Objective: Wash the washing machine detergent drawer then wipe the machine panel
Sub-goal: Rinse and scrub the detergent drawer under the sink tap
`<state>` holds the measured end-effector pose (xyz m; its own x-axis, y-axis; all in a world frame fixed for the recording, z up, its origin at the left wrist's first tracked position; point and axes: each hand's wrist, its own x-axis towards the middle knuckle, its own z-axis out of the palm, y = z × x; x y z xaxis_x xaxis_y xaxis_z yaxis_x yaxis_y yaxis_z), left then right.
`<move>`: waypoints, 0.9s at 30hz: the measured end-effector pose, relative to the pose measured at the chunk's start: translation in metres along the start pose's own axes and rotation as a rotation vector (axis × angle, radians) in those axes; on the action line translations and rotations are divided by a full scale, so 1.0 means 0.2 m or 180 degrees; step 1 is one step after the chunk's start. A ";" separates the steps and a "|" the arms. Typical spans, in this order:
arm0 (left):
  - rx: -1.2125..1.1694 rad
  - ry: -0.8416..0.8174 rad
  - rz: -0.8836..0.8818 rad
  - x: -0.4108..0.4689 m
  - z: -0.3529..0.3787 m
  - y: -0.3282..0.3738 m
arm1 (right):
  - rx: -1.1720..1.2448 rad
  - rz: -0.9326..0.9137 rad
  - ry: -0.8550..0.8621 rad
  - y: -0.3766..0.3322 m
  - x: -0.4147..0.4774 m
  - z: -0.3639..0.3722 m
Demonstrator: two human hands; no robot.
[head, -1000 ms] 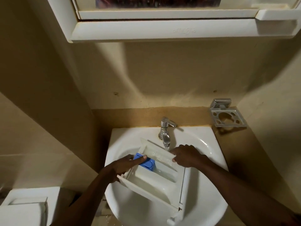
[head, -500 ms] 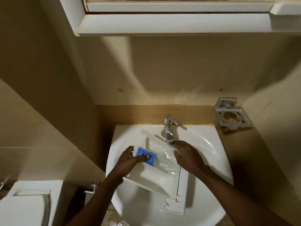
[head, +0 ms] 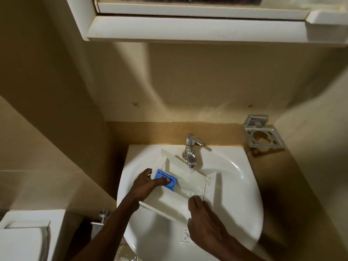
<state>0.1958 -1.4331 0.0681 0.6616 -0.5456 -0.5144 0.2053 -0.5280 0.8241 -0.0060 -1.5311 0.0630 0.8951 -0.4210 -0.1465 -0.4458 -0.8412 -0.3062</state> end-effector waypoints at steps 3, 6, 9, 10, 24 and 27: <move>-0.0018 -0.0017 0.0015 0.00 0.00 0.01 | 0.0192 0.0276 -0.0392 0.08 0.13 -0.06; -0.0032 -0.0029 0.0036 0.00 0.01 0.01 | 0.0129 0.0328 -0.0364 0.16 0.27 -0.11; -0.0145 -0.0067 -0.0001 -0.01 0.00 -0.01 | -0.0034 0.0158 -0.0268 0.17 0.31 -0.08; -0.0195 -0.0081 -0.0011 -0.01 0.00 -0.01 | -0.0078 0.0129 -0.0302 0.16 0.30 -0.08; -0.0402 -0.0149 -0.0164 -0.02 -0.03 -0.09 | -0.0106 0.0327 -0.1341 0.16 0.41 -0.18; -0.0404 -0.0124 -0.0169 -0.02 -0.02 -0.09 | -0.0703 -0.0095 -0.0940 0.17 0.37 -0.13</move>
<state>0.1930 -1.4194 0.0559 0.6193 -0.5453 -0.5648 0.3305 -0.4715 0.8176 0.0459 -1.5990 0.0655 0.8564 -0.3062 -0.4157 -0.3810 -0.9182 -0.1086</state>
